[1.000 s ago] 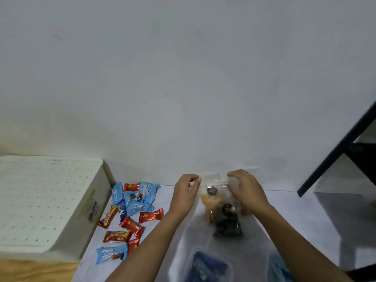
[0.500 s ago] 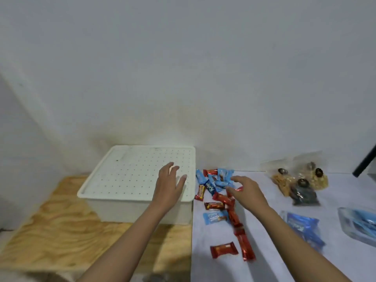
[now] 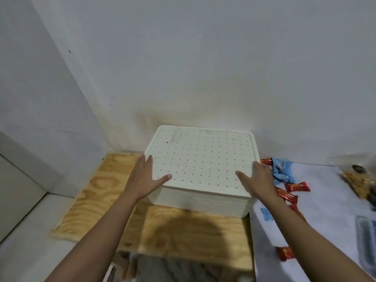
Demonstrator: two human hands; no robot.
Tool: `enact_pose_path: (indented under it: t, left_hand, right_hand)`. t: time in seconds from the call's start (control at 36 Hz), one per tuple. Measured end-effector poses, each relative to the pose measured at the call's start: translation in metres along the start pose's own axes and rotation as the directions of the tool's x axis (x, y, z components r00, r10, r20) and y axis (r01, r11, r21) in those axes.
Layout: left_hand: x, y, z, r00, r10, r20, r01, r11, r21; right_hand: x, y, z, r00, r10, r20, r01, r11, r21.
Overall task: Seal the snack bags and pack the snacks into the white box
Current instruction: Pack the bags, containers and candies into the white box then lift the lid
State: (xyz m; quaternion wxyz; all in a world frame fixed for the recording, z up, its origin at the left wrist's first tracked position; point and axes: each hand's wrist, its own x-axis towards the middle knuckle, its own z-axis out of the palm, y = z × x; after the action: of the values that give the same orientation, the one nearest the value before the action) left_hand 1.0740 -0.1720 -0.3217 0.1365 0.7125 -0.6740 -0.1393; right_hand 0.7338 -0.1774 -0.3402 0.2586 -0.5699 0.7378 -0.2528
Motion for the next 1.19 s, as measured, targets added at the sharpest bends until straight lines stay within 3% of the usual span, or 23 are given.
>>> enact_pose_path:
  t: [0.08,0.19,0.39,0.56,0.75,0.97,1.19]
  left_hand:
    - [0.022,-0.015,-0.008,0.999,-0.009,0.037,0.012,0.995,-0.095]
    - [0.037,-0.027,-0.01,0.993,0.055,0.109,-0.001,0.897,-0.442]
    - [0.042,-0.037,-0.01,0.996,0.088,0.023,-0.055,0.782,-0.62]
    - [0.044,-0.051,-0.031,0.989,0.145,-0.026,-0.126,0.742,-0.659]
    - [0.045,-0.116,-0.086,0.986,0.154,-0.058,-0.156,0.759,-0.633]
    - [0.004,-0.248,-0.135,0.997,-0.017,-0.081,-0.034,0.804,-0.593]
    - [-0.067,-0.362,-0.15,0.969,-0.225,-0.1,0.113,0.767,-0.631]
  right_hand:
    - [0.008,-0.005,0.005,0.998,0.034,-0.06,-0.031,0.998,0.058]
    - [0.01,-0.01,0.005,0.989,0.123,-0.076,-0.117,0.99,0.078]
    - [0.015,-0.028,-0.003,0.968,0.215,-0.128,-0.201,0.973,0.117]
    - [0.001,-0.075,-0.017,0.948,0.188,-0.257,-0.167,0.981,0.101]
    - [-0.016,-0.15,0.008,0.95,0.117,-0.29,-0.111,0.993,0.038]
    - [-0.038,-0.249,0.106,0.989,0.03,-0.145,-0.021,0.998,0.062]
    - [-0.066,-0.322,0.222,0.994,-0.083,0.069,0.081,0.996,0.03]
